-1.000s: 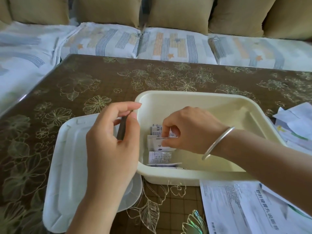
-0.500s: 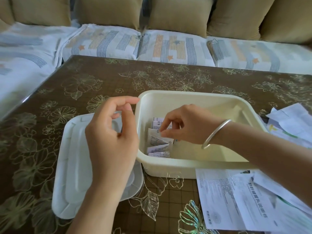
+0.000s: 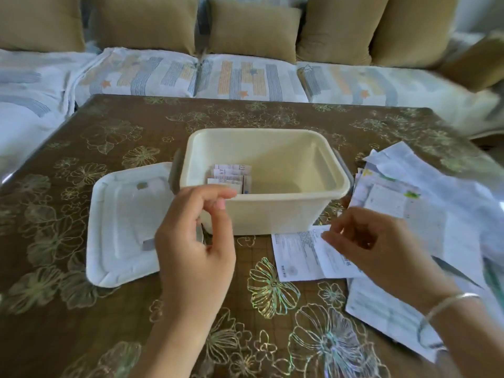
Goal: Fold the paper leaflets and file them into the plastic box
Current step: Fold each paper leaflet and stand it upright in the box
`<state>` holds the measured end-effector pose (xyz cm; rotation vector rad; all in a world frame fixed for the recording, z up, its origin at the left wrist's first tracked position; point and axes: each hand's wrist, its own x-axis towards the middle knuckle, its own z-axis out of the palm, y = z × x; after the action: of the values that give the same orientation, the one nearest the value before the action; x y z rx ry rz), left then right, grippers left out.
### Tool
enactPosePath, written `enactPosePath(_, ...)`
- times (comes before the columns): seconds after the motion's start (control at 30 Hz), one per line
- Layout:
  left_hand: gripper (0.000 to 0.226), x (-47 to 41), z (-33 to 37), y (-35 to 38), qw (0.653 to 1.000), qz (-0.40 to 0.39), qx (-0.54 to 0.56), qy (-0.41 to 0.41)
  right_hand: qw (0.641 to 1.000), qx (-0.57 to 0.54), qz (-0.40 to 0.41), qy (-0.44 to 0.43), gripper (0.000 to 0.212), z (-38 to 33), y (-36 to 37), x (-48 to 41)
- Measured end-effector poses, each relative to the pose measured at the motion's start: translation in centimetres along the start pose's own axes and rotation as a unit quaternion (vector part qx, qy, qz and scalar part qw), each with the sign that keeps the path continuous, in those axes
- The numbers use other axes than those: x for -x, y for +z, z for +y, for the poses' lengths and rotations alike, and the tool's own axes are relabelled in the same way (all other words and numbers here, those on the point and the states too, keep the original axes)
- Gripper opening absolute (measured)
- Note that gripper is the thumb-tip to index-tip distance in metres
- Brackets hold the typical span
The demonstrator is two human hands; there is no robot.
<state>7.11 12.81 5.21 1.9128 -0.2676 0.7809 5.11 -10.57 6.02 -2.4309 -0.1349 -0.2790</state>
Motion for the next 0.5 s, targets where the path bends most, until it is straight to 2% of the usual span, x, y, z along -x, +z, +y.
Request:
enactPosePath(0.07,0.017,2.1,0.5,0.4,0.999,-0.032,0.001,-0.002,0.989,0.139,-0.028,-0.034,0.017,1.1,1.3,2.1)
enactPosePath(0.17,0.018,5.0,1.0,0.6,0.997,-0.075,0.001,-0.016,0.961,0.240,-0.078,-0.109,0.039,3.0,3.0,3.6)
enactPosePath(0.23,0.019,6.4,1.1,0.4,0.995,-0.092,-0.002,-0.024,0.954,0.257,-0.072,-0.133,0.039,3.7,3.4,3.9)
enactPosePath(0.33,0.019,7.8,1.0,-0.1,0.994,-0.106,-0.006,-0.033,0.953,0.248,-0.045,-0.170,0.011,4.5,3.9,4.4)
enactPosePath(0.5,0.019,9.3,0.5,-0.7,0.992,-0.117,-0.007,-0.038,0.965,0.210,-0.012,-0.155,0.022,3.9,3.7,6.0)
